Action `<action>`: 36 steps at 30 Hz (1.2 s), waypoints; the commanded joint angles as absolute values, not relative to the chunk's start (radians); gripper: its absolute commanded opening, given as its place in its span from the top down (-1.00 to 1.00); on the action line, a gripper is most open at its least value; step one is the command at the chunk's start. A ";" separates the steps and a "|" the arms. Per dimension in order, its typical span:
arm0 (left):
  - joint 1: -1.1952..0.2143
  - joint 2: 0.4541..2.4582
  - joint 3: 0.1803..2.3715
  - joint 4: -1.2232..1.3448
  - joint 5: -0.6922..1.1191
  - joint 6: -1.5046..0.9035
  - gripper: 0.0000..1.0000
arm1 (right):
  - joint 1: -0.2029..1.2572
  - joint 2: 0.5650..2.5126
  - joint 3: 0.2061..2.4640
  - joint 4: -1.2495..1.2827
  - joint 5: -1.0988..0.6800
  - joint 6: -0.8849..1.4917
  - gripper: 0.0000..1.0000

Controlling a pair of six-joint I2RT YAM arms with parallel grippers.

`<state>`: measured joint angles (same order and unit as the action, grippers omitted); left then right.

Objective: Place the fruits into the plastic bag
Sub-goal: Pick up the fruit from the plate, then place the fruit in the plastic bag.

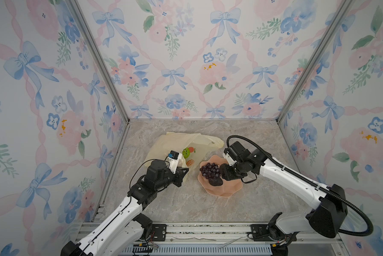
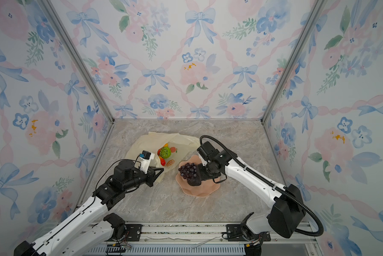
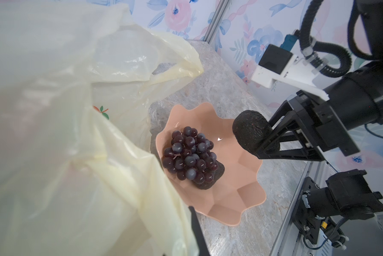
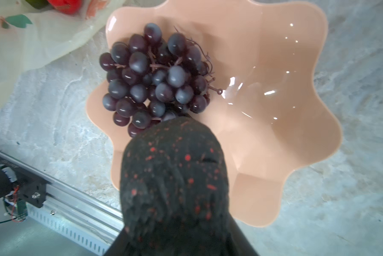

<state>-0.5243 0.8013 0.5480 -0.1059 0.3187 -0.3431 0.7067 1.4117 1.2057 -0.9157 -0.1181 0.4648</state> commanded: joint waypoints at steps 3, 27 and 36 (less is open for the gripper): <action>-0.534 0.785 0.547 -0.112 0.310 -0.334 1.00 | 0.717 1.440 1.285 -0.839 -0.215 0.515 0.08; -0.534 0.771 0.548 -0.116 0.305 -0.333 1.00 | 0.813 1.924 1.758 -0.785 -0.115 0.464 0.06; -0.534 0.777 0.548 -0.115 0.306 -0.333 1.00 | 0.819 2.018 1.769 -0.645 0.017 0.371 0.07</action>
<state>-0.5301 0.7837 0.5480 -0.1066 0.3115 -0.3435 0.8089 1.9991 1.7489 -0.7143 -0.0471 0.4252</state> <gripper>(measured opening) 0.050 0.470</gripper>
